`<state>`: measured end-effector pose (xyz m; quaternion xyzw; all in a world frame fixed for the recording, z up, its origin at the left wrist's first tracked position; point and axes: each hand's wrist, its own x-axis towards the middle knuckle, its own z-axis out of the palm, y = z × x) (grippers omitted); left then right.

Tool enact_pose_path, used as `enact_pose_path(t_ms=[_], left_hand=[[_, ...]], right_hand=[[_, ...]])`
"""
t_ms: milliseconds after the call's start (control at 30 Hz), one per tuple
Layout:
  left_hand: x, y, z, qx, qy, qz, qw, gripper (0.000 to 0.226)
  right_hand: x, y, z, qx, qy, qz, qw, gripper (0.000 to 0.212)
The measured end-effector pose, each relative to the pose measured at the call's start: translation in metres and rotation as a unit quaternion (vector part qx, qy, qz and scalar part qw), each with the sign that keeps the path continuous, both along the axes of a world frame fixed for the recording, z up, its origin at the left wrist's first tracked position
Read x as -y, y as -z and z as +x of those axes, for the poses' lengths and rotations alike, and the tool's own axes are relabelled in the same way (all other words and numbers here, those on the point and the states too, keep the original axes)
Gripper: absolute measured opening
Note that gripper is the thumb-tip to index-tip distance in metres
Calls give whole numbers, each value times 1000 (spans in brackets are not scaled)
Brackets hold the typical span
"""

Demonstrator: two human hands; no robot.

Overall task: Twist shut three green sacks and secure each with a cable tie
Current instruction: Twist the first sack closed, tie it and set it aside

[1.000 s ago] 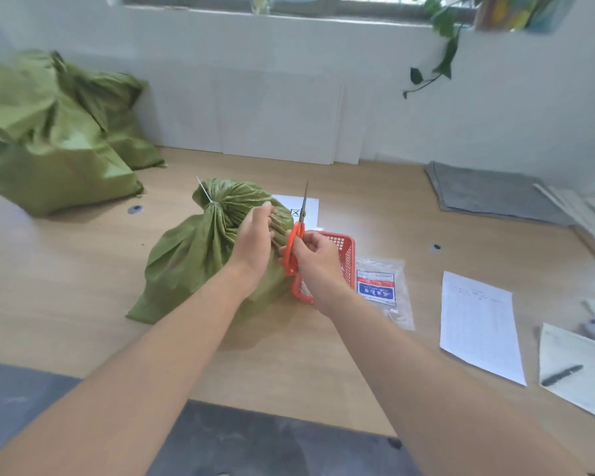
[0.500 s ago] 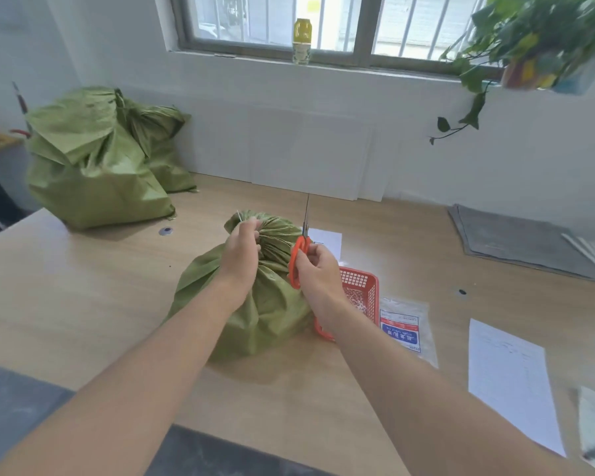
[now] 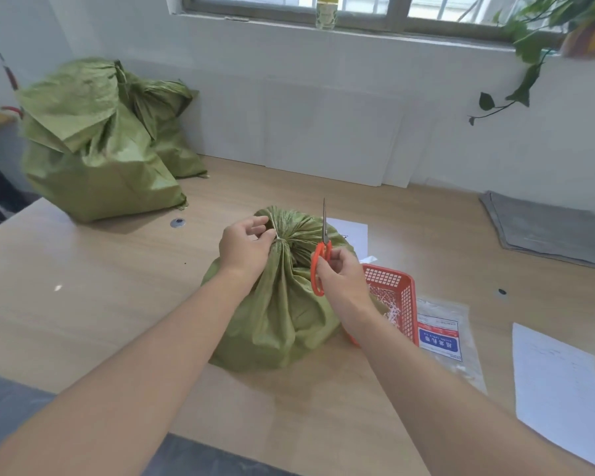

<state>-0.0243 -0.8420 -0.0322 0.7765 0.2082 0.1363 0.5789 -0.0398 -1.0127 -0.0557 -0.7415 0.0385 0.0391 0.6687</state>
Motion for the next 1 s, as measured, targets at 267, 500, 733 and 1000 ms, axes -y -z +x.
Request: enact_pose_path(t_ms=[267, 500, 733, 1000], left_hand=[[-4, 0, 44, -13, -26, 78, 997, 8], [-7, -5, 56, 18, 13, 182, 983, 5], [-13, -18, 60, 39, 37, 204, 977, 14], [-15, -21, 59, 59, 63, 211, 974, 13]], right_hand=[[23, 24, 33, -12, -60, -155, 986, 34], [32, 29, 51, 159, -128, -387, 899, 31], [15, 23, 61, 204, -139, -442, 862, 27], [8, 20, 59, 202, -112, -455, 860, 27]])
